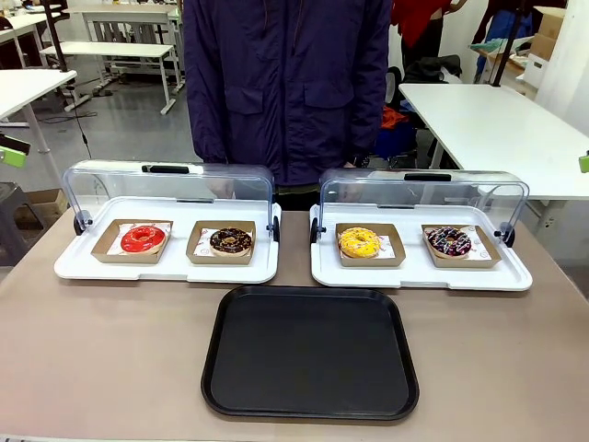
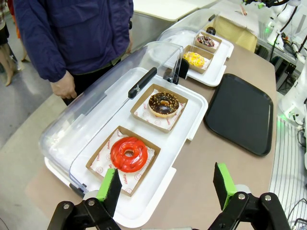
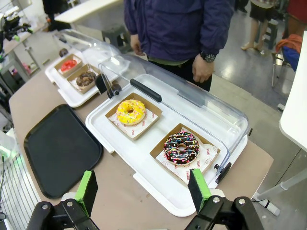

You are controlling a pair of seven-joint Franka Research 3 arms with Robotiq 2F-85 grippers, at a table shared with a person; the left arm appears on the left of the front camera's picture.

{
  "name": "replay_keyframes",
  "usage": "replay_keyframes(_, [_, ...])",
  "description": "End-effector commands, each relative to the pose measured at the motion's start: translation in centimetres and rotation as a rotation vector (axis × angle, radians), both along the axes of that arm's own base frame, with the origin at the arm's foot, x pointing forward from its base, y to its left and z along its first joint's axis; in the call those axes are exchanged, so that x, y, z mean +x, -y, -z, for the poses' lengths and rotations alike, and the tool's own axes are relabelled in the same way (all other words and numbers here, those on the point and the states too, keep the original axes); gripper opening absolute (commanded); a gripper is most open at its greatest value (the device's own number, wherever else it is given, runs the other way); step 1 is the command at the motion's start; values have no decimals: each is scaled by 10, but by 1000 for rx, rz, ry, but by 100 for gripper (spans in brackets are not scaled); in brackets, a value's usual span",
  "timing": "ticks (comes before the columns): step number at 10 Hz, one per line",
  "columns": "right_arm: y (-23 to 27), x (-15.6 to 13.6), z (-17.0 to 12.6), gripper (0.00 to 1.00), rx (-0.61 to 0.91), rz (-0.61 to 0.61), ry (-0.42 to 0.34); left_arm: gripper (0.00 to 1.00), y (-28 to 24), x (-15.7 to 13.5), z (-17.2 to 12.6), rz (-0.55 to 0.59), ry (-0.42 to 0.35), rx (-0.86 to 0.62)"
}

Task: Move the first donut from the left to the tray.
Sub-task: Pick up the Paper togo box containing the Donut indicated by the person and place it on the Handle tray.

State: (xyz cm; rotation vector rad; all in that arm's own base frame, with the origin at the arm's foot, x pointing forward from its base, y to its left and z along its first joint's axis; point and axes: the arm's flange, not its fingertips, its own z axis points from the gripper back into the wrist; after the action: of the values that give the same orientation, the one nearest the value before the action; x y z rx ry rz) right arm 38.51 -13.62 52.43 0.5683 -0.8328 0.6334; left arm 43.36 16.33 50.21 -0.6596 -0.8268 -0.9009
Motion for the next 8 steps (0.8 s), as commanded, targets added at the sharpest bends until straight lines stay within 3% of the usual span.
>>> replay_keyframes(1, [0,3,0,100,13,-14,31,100,0,0,-1,6,5,-9])
replay_keyframes(8, [0,3,0,100,13,-14,31,100,0,0,-1,6,5,-9])
